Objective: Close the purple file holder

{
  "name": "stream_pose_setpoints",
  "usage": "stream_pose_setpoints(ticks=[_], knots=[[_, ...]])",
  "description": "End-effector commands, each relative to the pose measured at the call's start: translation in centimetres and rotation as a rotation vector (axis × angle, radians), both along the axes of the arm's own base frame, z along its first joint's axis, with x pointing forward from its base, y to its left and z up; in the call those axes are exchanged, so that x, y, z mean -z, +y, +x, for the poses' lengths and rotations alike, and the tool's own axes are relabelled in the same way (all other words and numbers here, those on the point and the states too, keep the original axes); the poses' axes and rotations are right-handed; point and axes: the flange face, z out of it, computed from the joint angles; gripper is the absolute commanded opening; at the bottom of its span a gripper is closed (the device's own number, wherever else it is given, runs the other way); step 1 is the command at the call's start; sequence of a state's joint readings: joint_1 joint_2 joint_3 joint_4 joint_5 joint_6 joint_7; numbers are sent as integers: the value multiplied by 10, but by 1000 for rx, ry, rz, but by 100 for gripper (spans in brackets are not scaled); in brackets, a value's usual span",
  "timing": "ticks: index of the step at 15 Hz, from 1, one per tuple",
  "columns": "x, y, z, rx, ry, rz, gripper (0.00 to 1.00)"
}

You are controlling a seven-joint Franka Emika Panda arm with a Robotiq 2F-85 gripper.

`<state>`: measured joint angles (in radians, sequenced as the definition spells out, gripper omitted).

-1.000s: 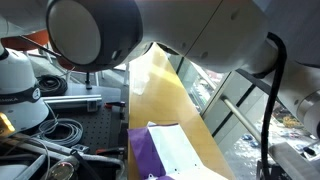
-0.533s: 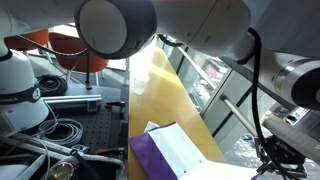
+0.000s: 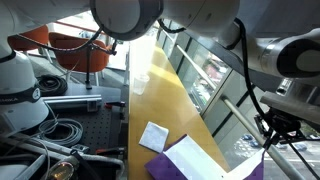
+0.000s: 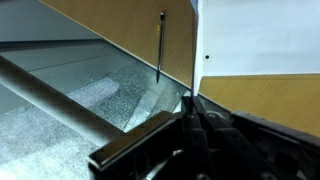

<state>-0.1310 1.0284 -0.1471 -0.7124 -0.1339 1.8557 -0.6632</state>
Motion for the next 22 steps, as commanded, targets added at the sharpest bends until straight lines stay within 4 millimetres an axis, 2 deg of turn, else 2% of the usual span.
stream_pose_setpoints(ticks=[1, 7, 10, 14, 16, 18, 22], knots=[[3, 38, -8, -52, 17, -9, 0], [28, 123, -34, -96, 90, 35, 0], [38, 169, -59, -85, 146, 65, 0], [45, 214, -99, -82, 194, 94, 0], [49, 222, -122, -82, 216, 91, 0], [54, 219, -143, -89, 222, 76, 0], [64, 191, -182, -130, 191, 2, 0]])
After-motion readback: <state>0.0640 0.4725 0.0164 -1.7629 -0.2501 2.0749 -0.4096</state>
